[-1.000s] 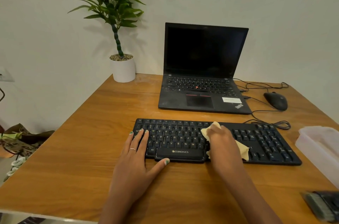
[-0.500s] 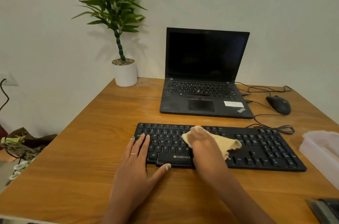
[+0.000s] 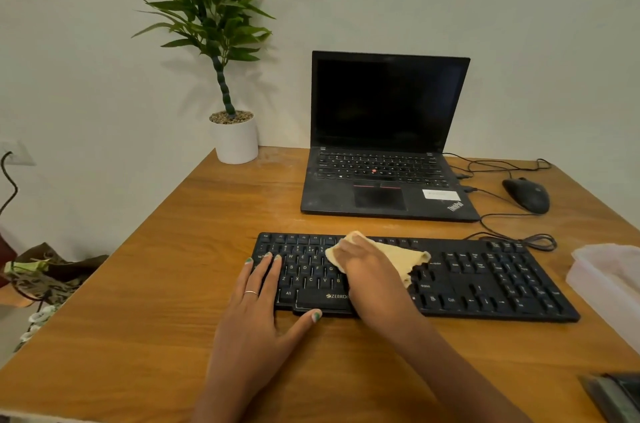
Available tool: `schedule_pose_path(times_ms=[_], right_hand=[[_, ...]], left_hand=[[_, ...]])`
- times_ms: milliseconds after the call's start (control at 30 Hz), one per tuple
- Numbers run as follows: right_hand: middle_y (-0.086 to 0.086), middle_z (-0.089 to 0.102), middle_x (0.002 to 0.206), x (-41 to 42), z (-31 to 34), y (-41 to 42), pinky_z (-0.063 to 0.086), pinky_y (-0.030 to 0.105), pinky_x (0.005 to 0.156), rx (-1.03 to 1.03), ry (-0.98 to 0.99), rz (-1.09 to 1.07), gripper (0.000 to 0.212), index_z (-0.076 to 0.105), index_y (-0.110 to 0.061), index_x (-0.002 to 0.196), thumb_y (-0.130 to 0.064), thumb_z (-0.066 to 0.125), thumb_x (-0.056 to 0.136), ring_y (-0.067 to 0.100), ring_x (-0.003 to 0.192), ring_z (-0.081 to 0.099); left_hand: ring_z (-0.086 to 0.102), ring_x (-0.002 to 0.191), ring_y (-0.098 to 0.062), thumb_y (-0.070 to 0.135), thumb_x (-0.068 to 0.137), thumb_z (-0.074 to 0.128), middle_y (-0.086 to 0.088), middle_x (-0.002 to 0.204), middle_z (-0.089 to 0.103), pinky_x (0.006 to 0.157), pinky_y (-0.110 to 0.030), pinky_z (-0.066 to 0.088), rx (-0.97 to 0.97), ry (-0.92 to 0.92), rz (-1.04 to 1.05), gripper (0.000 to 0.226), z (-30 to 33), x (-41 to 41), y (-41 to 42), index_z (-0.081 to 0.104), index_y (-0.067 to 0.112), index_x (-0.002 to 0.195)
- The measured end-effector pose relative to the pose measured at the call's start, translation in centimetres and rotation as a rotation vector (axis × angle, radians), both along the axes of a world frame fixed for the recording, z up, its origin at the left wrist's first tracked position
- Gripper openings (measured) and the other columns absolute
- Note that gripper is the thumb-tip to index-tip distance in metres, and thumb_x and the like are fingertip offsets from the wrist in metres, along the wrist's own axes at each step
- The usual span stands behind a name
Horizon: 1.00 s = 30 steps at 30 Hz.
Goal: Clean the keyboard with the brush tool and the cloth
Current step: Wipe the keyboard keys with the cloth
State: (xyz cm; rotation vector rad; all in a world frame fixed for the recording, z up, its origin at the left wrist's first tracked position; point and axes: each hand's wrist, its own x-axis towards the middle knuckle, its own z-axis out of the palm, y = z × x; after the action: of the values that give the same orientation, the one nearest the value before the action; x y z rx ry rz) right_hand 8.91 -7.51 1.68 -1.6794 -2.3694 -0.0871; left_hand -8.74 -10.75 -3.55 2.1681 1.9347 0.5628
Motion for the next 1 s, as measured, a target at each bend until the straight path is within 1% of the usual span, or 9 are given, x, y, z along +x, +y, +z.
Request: schedule_pose_path(times_ms=[67,200,300,433,600,667,767,867,1000], right_hand=[[0.001,0.049,0.127,1.0,-0.3,0.4,0.036,0.029,0.102,0.002,-0.007,-0.075,0.039,0.052,-0.013,0.123,0.0,0.049,0.086,0.017,0.117,0.042],[0.016,0.034,0.144,3.0,0.3,0.7,0.032,0.038,0.108,-0.033,-0.127,-0.477,0.044,0.038,-0.004,0.135,-0.007,0.047,0.092,0.029,0.129,0.034],[0.015,0.038,0.139,0.4,0.3,0.7,0.027,0.039,0.11,-0.059,-0.129,-0.324,0.045,0.039,-0.004,0.134,-0.009,0.049,0.091,0.029,0.129,0.032],[0.006,0.03,0.147,-1.7,0.3,-0.3,0.016,0.033,0.116,-0.096,0.032,-0.015,0.055,0.035,-0.011,0.14,0.002,0.045,0.088,0.021,0.137,0.022],[0.013,0.028,0.147,0.6,0.5,1.2,0.028,0.04,0.111,-0.1,-0.08,-0.385,0.055,0.031,-0.006,0.14,-0.007,0.052,0.089,0.028,0.133,0.029],[0.015,0.032,0.143,-1.0,0.4,1.2,0.027,0.041,0.111,-0.121,-0.104,-0.32,0.053,0.034,-0.005,0.138,-0.01,0.054,0.089,0.031,0.132,0.028],[0.011,0.037,0.139,-3.4,0.1,0.4,0.02,0.039,0.112,-0.064,-0.109,-0.028,0.043,0.041,-0.008,0.133,-0.013,0.049,0.09,0.028,0.131,0.025],[0.003,0.024,0.152,-2.1,0.7,-0.2,0.008,0.029,0.115,-0.133,0.043,0.022,0.056,0.032,-0.015,0.142,0.002,0.042,0.089,0.019,0.141,0.015],[0.007,0.031,0.147,2.2,0.8,-0.1,0.034,0.032,0.107,-0.062,0.019,-0.319,0.049,0.038,-0.013,0.137,-0.003,0.047,0.09,0.021,0.13,0.037]], left_hand=[[-0.027,0.139,-0.002,0.093,0.061,0.007,0.026,0.148,-0.022,0.11,-0.024,-0.001,-0.001,-0.011,-0.003,0.11,0.0,-0.1,0.0,-0.013,0.034,0.151],[-0.027,0.14,-0.002,0.096,0.06,0.007,0.024,0.152,-0.021,0.115,-0.028,0.009,-0.007,-0.02,-0.004,0.111,-0.2,-0.2,0.1,-0.014,0.035,0.151],[-0.027,0.14,-0.002,0.093,0.066,0.014,0.023,0.153,-0.02,0.113,-0.027,0.005,0.005,-0.014,0.0,0.107,-0.3,-0.2,0.1,-0.014,0.035,0.151],[-0.026,0.14,-0.002,0.092,0.067,0.014,0.024,0.154,-0.017,0.11,-0.023,0.001,0.034,-0.013,-0.001,0.106,-0.2,-0.1,-0.1,-0.011,0.034,0.152],[-0.027,0.139,-0.002,0.087,0.075,0.026,0.026,0.148,-0.023,0.11,-0.024,-0.001,0.02,-0.008,0.011,0.101,0.2,0.1,-0.1,-0.014,0.034,0.151],[-0.026,0.14,-0.002,0.088,0.075,0.024,0.025,0.151,-0.021,0.109,-0.023,-0.002,0.026,0.001,0.007,0.101,0.0,0.0,0.0,-0.014,0.034,0.151],[-0.027,0.141,-0.003,0.092,0.068,0.013,0.021,0.157,-0.016,0.11,-0.022,-0.001,0.036,0.007,-0.001,0.105,-0.5,-0.2,0.0,-0.013,0.033,0.152],[-0.027,0.14,-0.002,0.09,0.07,0.016,0.021,0.157,-0.014,0.113,-0.022,0.003,0.038,-0.016,0.0,0.104,-0.3,-0.1,-0.1,-0.012,0.033,0.152],[-0.027,0.14,-0.003,0.088,0.07,0.019,0.024,0.154,-0.017,0.113,-0.024,0.001,0.02,-0.025,-0.003,0.103,0.1,0.0,-0.2,-0.012,0.033,0.152]])
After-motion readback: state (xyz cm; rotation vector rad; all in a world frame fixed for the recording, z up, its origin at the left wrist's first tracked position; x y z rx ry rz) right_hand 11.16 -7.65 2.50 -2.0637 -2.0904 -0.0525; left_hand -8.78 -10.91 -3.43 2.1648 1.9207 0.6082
